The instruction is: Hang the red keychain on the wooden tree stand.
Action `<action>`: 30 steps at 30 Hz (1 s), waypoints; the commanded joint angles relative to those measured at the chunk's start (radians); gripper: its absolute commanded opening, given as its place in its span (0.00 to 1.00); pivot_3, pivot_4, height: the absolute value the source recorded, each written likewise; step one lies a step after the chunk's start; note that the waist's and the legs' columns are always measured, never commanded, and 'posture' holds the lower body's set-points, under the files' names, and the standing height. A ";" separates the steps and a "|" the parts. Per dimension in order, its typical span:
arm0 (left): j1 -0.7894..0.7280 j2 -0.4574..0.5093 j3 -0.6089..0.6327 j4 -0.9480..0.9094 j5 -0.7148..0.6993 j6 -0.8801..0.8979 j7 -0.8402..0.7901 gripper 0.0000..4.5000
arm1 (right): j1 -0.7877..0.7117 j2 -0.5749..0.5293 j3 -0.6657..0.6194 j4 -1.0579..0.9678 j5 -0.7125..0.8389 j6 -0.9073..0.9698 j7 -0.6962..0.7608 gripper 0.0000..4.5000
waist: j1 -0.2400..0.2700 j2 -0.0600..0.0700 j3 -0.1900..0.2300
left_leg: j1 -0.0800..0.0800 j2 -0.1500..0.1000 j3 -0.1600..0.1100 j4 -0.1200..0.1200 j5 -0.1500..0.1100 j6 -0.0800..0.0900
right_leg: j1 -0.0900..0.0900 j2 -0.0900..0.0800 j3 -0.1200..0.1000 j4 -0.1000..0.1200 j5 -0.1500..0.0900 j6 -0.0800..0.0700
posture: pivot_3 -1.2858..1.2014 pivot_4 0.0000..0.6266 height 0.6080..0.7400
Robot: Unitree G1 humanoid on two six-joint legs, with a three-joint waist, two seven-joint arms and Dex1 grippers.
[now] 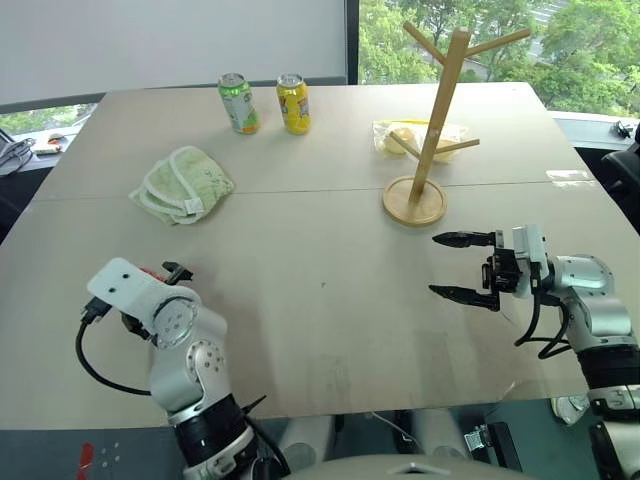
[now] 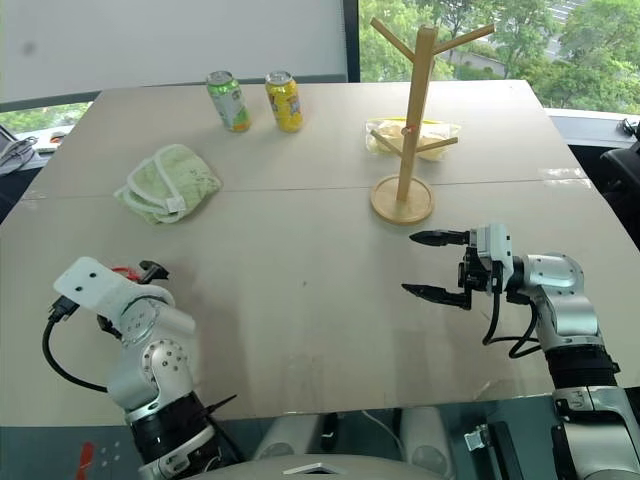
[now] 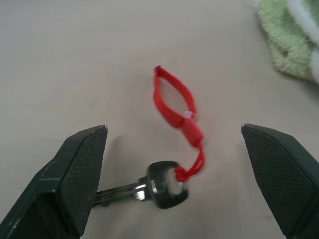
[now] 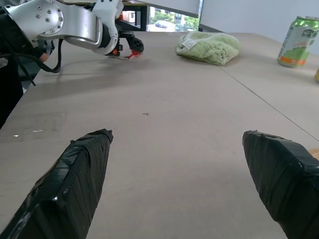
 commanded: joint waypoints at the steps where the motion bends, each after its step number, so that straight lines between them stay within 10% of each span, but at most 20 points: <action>1: -0.042 -0.009 0.014 0.023 0.008 -0.023 0.017 0.99 | -0.022 0.000 -0.007 -0.012 0.011 -0.001 0.017 1.00 | 0.000 0.000 0.000 | 0.000 0.000 0.000 0.000 0.000 0.000 | 0.000 0.000 0.000 0.000 0.000 0.000 | 0.52 0.24 1.00; 18: -0.137 -0.020 0.076 0.102 0.002 0.006 0.100 0.99 | -0.005 0.013 -0.004 -0.035 0.008 0.002 0.007 1.00 | 0.000 0.000 0.000 | 0.000 0.000 0.000 0.000 0.000 0.000 | 0.000 0.000 0.000 0.000 0.000 0.000 | 0.52 0.24 1.00; 26: -0.159 -0.014 0.084 0.122 0.030 0.083 0.144 0.31 | 0.000 0.018 -0.003 -0.039 0.008 0.005 0.002 1.00 | 0.003 0.000 0.000 | 0.000 -0.001 0.000 0.000 0.000 0.000 | 0.000 0.000 0.000 0.000 0.000 0.000 | 0.52 0.24 1.00; 30: -0.171 -0.013 0.087 0.129 0.037 0.107 0.147 0.31 | -0.001 0.023 -0.003 -0.042 0.006 0.005 -0.003 1.00 | 0.003 0.000 0.000 | 0.000 -0.001 0.000 0.000 0.000 -0.001 | 0.000 0.000 0.000 0.000 0.000 0.000 | 0.52 0.24 1.00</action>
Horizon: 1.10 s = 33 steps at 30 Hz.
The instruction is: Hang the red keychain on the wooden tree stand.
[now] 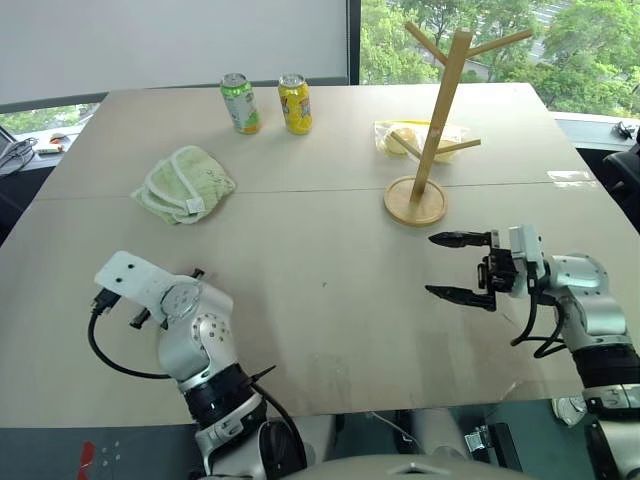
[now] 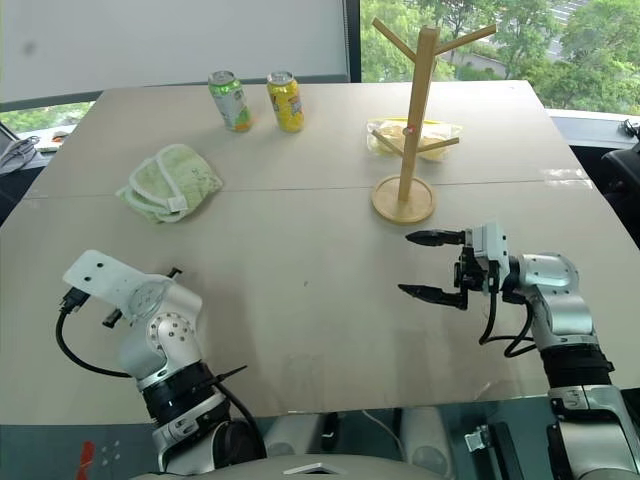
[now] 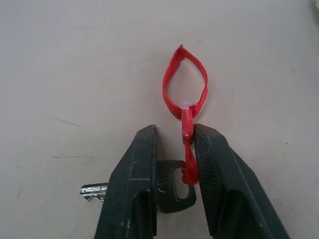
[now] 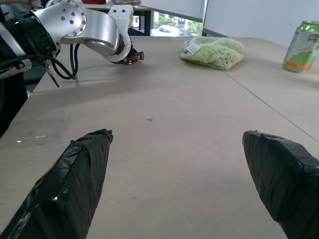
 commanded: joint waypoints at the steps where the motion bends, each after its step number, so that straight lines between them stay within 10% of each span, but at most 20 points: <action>1: -0.016 -0.002 0.006 0.017 0.005 0.031 0.005 0.31 | -0.003 0.001 -0.006 -0.040 0.009 0.000 -0.003 1.00 | -0.001 0.000 0.000 | 0.000 0.000 0.000 0.000 0.000 0.000 | 0.000 0.000 0.000 0.000 0.000 0.000 | 0.52 0.24 1.00; 7: -0.034 0.002 0.009 0.016 0.014 0.039 -0.002 0.31 | 0.005 0.002 -0.006 -0.050 0.009 0.002 -0.011 1.00 | -0.001 0.000 0.000 | 0.000 0.000 0.000 0.000 0.000 0.000 | 0.000 0.000 0.000 0.000 0.000 0.000 | 0.52 0.24 1.00; 12: -0.038 -0.001 0.007 0.017 0.020 0.036 -0.007 0.02 | 0.014 0.002 -0.010 -0.054 0.010 0.002 -0.015 1.00 | -0.001 0.000 0.000 | 0.000 0.000 0.000 0.000 0.000 0.000 | 0.000 0.000 0.000 0.000 0.000 0.000 | 0.52 0.24 1.00; 20: -0.054 0.004 -0.011 0.030 0.029 0.018 -0.043 0.02 | 0.022 0.005 -0.012 -0.058 0.008 -0.003 -0.027 1.00 | -0.001 0.000 0.000 | 0.000 0.000 0.000 0.000 0.000 0.000 | 0.000 0.000 0.000 0.000 0.000 0.000 | 0.52 0.24 1.00; 33: 0.131 0.242 -0.579 -0.087 0.109 -0.410 -0.750 0.02 | 0.037 -0.013 -0.270 -0.273 0.246 0.314 -0.428 1.00 | 0.005 0.000 0.000 | -0.001 0.000 0.001 -0.001 -0.001 -0.001 | -0.002 -0.001 0.002 0.000 -0.002 -0.005 | 0.52 0.24 1.00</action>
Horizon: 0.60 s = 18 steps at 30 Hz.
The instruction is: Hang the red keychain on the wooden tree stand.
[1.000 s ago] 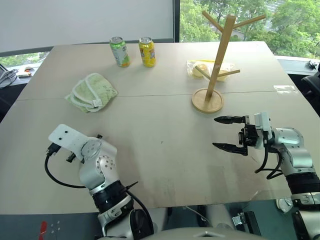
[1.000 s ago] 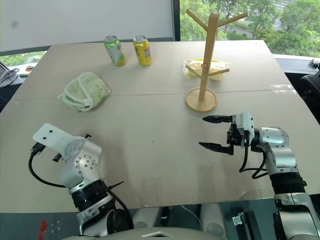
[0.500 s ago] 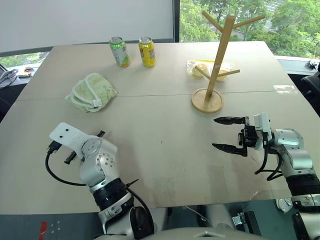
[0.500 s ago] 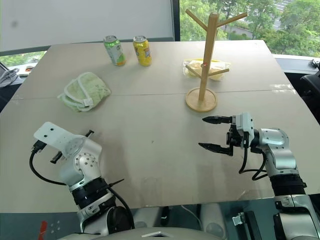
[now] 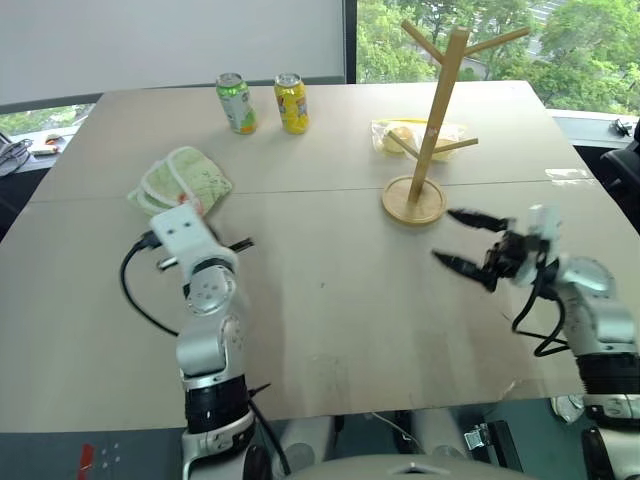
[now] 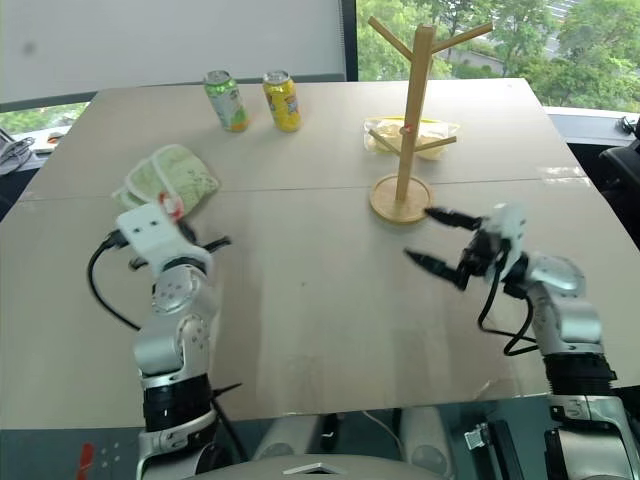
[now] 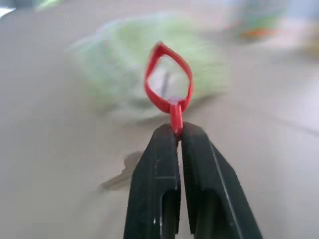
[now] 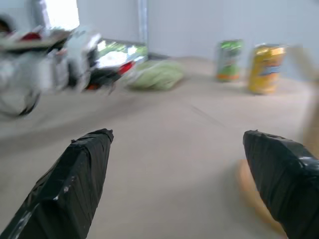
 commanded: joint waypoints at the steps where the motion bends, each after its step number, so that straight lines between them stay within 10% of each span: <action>1: -0.020 0.035 -0.145 -0.039 0.029 -0.161 -0.175 0.02 | 0.010 -0.043 -0.116 -0.132 0.110 0.117 -0.112 1.00 | 0.003 0.000 0.000 | 0.000 0.000 0.000 0.000 0.000 0.000 | 0.000 0.000 0.000 0.000 0.000 0.000 | 0.52 0.24 1.00; 18: -0.288 -0.092 -0.405 0.323 0.166 -0.692 -0.404 0.02 | 0.096 -0.278 -0.265 -0.358 0.261 0.386 -0.174 1.00 | 0.005 0.000 0.000 | 0.000 0.001 0.002 0.000 0.002 0.005 | 0.001 0.000 0.000 -0.002 0.000 0.002 | 0.52 0.24 1.00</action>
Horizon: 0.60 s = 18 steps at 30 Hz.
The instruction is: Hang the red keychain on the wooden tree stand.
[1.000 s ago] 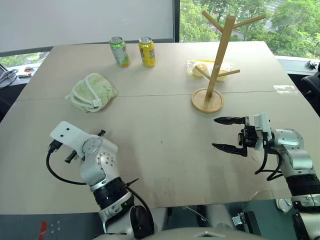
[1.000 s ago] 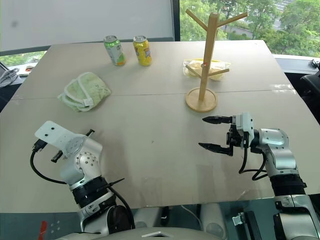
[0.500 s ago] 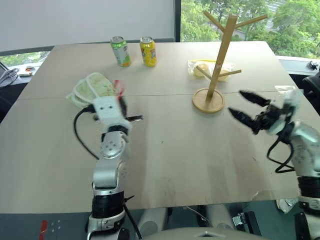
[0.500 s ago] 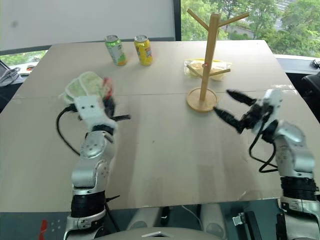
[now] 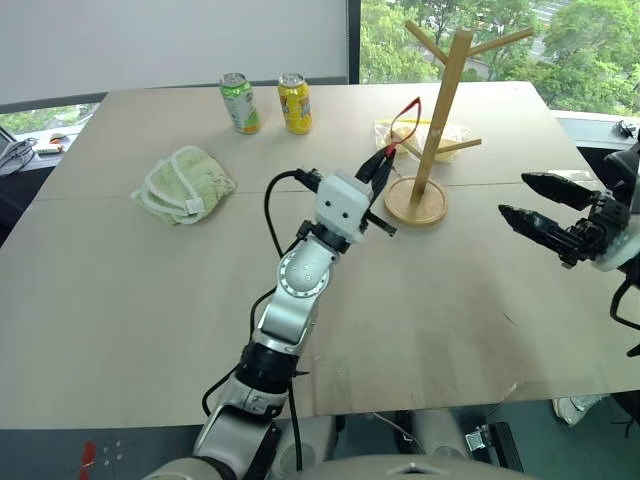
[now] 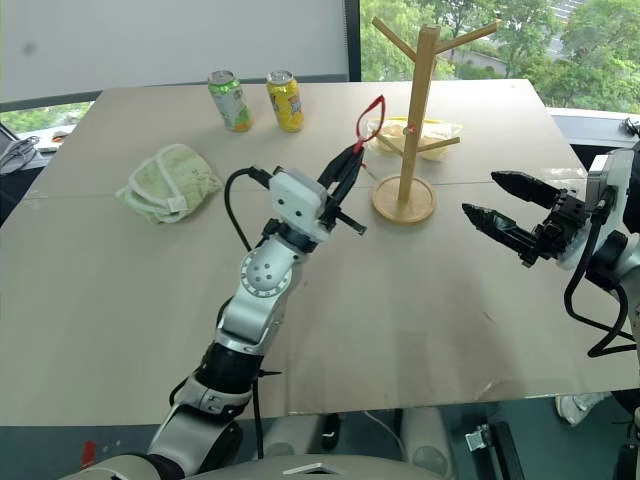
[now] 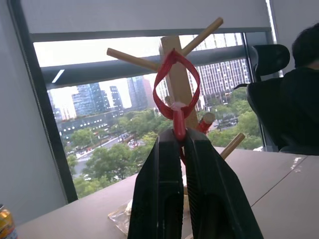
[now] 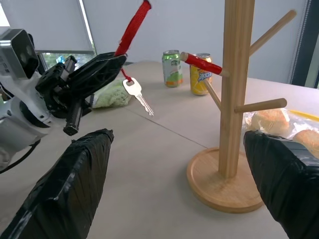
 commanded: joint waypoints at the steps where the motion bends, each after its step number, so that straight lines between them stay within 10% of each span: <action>1: -0.046 -0.043 -0.002 0.052 0.012 -0.082 0.000 0.02 | -0.018 -0.028 -0.049 -0.055 -0.001 -0.027 0.004 1.00 | 0.001 0.000 0.000 | 0.000 0.000 0.000 0.000 0.000 0.000 | 0.000 0.000 0.000 0.000 0.001 0.002 | 0.52 0.24 1.00; 18: -0.091 -0.146 -0.005 0.235 0.071 -0.149 0.026 0.02 | -0.086 -0.072 -0.017 -0.045 -0.098 -0.107 0.036 1.00 | 0.003 0.000 0.000 | 0.000 0.000 -0.001 0.000 0.000 0.000 | 0.000 0.000 -0.001 0.000 0.000 0.007 | 0.52 0.24 1.00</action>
